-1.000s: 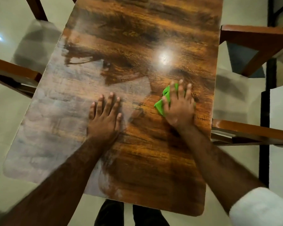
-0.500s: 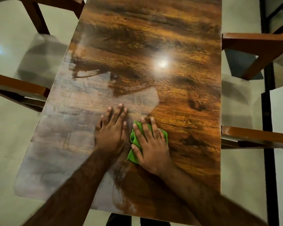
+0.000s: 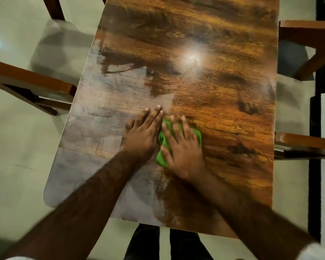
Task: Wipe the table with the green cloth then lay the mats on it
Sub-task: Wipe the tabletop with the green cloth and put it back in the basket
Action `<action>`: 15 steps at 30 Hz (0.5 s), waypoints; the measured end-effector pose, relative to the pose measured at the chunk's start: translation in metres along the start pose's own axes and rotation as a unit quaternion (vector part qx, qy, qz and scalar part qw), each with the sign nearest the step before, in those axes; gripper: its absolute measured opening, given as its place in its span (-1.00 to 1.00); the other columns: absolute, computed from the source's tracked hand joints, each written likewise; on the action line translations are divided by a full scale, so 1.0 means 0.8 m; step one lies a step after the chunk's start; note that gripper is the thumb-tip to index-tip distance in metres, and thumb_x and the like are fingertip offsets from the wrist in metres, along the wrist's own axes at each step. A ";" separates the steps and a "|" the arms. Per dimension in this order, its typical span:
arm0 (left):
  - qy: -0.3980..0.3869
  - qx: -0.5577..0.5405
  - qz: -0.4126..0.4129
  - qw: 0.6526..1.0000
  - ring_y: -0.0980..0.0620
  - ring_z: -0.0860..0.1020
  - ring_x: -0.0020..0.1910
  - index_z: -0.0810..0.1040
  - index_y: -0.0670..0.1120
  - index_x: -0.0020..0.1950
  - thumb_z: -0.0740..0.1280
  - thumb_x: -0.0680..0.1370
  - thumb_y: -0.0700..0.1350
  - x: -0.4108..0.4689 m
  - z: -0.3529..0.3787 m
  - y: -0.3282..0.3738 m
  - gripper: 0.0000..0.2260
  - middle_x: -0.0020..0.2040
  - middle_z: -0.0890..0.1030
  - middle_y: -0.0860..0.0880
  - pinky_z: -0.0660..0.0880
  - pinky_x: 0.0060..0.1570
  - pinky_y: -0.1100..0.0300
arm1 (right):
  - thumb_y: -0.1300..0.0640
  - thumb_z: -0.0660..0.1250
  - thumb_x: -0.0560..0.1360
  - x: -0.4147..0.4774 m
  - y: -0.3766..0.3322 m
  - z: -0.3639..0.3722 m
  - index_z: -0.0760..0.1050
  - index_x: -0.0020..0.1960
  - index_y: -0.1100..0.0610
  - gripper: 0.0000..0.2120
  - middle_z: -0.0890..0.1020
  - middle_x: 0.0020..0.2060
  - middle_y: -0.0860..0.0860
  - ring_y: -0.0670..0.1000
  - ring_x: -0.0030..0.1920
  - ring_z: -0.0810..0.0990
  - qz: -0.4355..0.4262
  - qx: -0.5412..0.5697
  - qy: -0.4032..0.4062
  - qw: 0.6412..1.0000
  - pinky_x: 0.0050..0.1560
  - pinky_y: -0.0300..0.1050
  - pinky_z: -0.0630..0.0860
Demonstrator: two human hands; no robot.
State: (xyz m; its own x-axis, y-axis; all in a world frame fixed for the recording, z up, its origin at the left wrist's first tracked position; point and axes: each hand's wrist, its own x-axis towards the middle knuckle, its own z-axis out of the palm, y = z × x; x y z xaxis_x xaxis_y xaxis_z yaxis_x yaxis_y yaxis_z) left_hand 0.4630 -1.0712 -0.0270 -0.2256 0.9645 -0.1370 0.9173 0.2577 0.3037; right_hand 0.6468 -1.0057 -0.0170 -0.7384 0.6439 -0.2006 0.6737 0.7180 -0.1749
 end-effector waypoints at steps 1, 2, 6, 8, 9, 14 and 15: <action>-0.007 -0.007 0.002 1.000 -0.09 0.13 0.75 0.06 0.09 0.81 0.03 0.73 0.12 -0.001 -0.001 -0.001 -0.38 0.81 0.03 0.11 0.35 0.47 -0.18 | -0.29 0.08 0.75 -0.052 -0.026 0.010 -0.07 0.82 -0.08 -0.26 -0.19 0.80 0.02 0.22 0.78 -0.25 -0.020 0.013 -0.024 0.999 0.71 0.33 0.09; -0.012 -0.020 0.006 1.000 -0.07 0.12 0.75 0.05 0.08 0.81 0.02 0.73 0.12 -0.001 -0.003 -0.002 -0.38 0.81 0.02 0.12 0.35 0.48 -0.19 | -0.28 0.09 0.75 -0.098 -0.047 0.018 -0.04 0.82 -0.08 -0.27 -0.17 0.80 0.01 0.22 0.78 -0.24 -0.039 0.022 -0.043 0.998 0.70 0.33 0.12; 0.022 -0.129 0.003 0.991 -0.06 0.24 0.72 0.16 0.01 0.79 0.08 0.74 -0.02 0.000 -0.010 -0.017 -0.42 0.80 0.13 0.05 0.31 0.56 -0.19 | -0.31 0.10 0.75 -0.134 -0.058 0.024 0.01 0.81 -0.09 -0.28 -0.05 0.81 0.02 0.23 0.79 -0.13 -0.073 0.015 -0.060 0.995 0.62 0.32 0.32; 0.051 -0.155 0.003 0.987 -0.12 0.31 0.69 0.26 -0.12 0.75 0.09 0.73 -0.09 -0.003 -0.010 -0.032 -0.45 0.76 0.25 -0.09 0.33 0.59 -0.21 | -0.33 0.03 0.76 -0.071 -0.034 0.011 -0.06 0.82 -0.10 -0.28 -0.14 0.81 0.02 0.22 0.79 -0.21 -0.057 0.005 -0.047 0.997 0.64 0.34 0.27; 0.053 -0.137 -0.004 0.989 -0.14 0.31 0.69 0.29 -0.15 0.74 0.08 0.74 -0.09 -0.008 -0.010 -0.038 -0.46 0.74 0.28 -0.13 0.33 0.60 -0.21 | -0.34 0.00 0.76 -0.027 -0.017 0.005 -0.09 0.82 -0.10 -0.28 -0.16 0.80 0.03 0.22 0.78 -0.23 -0.040 0.004 -0.029 0.999 0.64 0.36 0.25; 0.028 -0.025 0.004 0.999 -0.10 0.14 0.76 0.27 -0.10 0.75 0.17 0.74 -0.08 -0.028 0.000 -0.052 -0.45 0.78 0.20 -0.05 0.32 0.60 -0.22 | -0.35 -0.08 0.73 0.181 0.059 -0.037 -0.05 0.81 -0.09 -0.28 -0.03 0.81 0.05 0.30 0.78 -0.06 0.040 0.002 0.006 0.999 0.63 0.47 0.22; 0.027 -0.017 0.004 1.000 -0.09 0.11 0.77 0.24 -0.10 0.76 0.20 0.74 -0.10 -0.027 0.001 -0.052 -0.44 0.79 0.17 -0.04 0.29 0.60 -0.21 | -0.35 -0.08 0.72 0.202 0.065 -0.042 -0.02 0.81 -0.08 -0.27 0.00 0.80 0.07 0.32 0.77 -0.03 0.050 -0.001 0.011 0.999 0.63 0.47 0.23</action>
State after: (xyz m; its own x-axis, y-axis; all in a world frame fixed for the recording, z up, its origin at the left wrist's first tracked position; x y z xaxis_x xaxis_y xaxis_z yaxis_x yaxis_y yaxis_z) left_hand 0.4296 -1.1027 -0.0375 -0.2365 0.9680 -0.0845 0.9078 0.2511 0.3358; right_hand 0.5613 -0.8553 -0.0264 -0.6679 0.7182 -0.1951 0.7440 0.6505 -0.1525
